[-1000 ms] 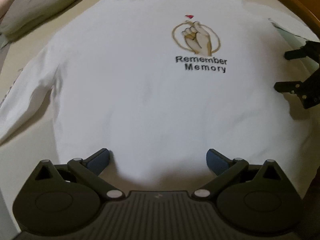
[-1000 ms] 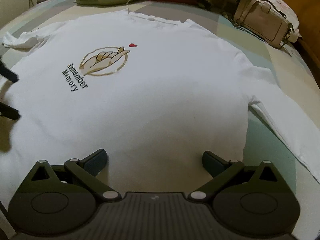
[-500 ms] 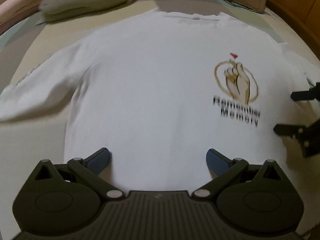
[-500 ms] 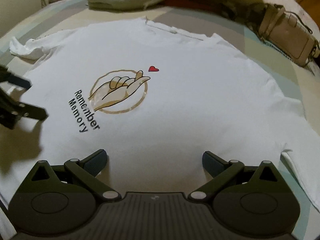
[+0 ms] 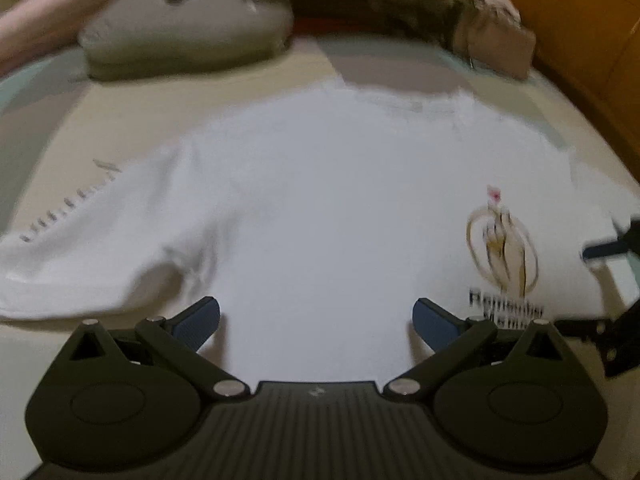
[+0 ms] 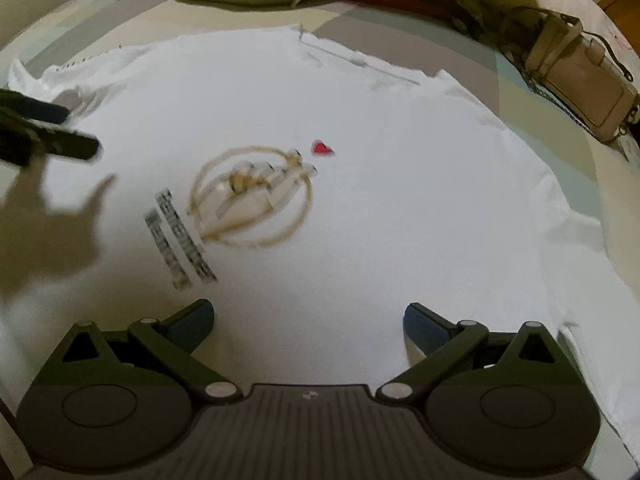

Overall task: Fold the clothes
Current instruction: 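Move the left gripper to the cuff of the 'OH,YES!' sleeve, then close the left gripper on the sleeve cuff and lift it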

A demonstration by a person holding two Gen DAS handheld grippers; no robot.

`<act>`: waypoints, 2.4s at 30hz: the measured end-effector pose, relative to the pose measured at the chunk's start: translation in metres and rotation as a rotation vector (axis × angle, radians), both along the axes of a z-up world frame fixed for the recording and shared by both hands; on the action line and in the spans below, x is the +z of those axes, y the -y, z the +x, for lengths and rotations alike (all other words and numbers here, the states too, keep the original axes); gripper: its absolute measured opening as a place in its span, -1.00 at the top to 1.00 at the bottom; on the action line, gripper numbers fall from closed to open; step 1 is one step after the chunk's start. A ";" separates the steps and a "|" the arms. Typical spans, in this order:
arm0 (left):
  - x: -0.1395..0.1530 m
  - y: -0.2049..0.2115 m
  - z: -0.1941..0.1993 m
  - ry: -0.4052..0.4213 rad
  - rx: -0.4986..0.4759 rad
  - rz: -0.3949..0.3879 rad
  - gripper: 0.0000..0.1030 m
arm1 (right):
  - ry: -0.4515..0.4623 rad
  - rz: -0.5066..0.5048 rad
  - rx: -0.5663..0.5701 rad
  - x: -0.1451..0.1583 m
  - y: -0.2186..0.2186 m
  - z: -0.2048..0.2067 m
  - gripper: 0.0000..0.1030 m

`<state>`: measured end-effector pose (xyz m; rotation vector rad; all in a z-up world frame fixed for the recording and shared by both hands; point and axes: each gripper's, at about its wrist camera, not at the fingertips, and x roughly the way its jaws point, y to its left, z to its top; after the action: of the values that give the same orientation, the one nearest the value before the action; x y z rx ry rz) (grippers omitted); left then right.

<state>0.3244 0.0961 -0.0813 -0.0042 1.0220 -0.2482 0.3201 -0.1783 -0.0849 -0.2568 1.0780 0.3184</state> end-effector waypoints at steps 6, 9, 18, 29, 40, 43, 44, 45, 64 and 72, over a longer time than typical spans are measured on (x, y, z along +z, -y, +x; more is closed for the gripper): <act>0.010 -0.023 -0.011 0.000 -0.041 -0.011 -0.98 | -0.049 0.030 -0.045 0.001 -0.026 0.010 -1.00; 0.024 -0.054 -0.011 0.011 0.008 -0.030 -0.98 | -0.041 0.047 -0.067 0.004 -0.037 0.013 -1.00; 0.045 -0.177 -0.004 0.026 0.285 -0.031 -0.98 | -0.047 0.082 -0.092 0.014 -0.081 0.029 -1.00; 0.005 -0.331 -0.026 -0.036 0.782 -0.406 -0.98 | -0.069 0.141 -0.060 0.012 -0.155 0.057 -1.00; -0.015 -0.406 -0.011 0.051 0.865 -0.643 -0.98 | -0.071 0.154 -0.017 0.016 -0.221 0.074 -1.00; -0.025 -0.430 -0.005 0.076 0.898 -0.752 -0.98 | -0.075 0.156 -0.006 0.016 -0.236 0.080 -1.00; -0.028 -0.438 -0.003 0.083 0.910 -0.794 -0.98 | -0.076 0.157 -0.002 0.016 -0.241 0.081 -1.00; -0.031 -0.446 -0.002 0.089 0.922 -0.836 -0.98 | -0.079 0.160 -0.001 0.016 -0.244 0.083 -1.00; -0.001 -0.432 -0.034 0.164 1.031 -0.621 0.66 | -0.131 0.163 0.058 0.017 -0.252 0.079 -1.00; 0.009 -0.427 -0.067 0.082 1.014 -0.472 0.57 | -0.117 0.223 0.164 0.036 -0.262 0.091 -1.00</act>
<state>0.2578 0.5235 -0.0725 -0.9095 0.7528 0.4407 0.4108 0.0832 -0.0489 -0.1284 1.1279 0.6026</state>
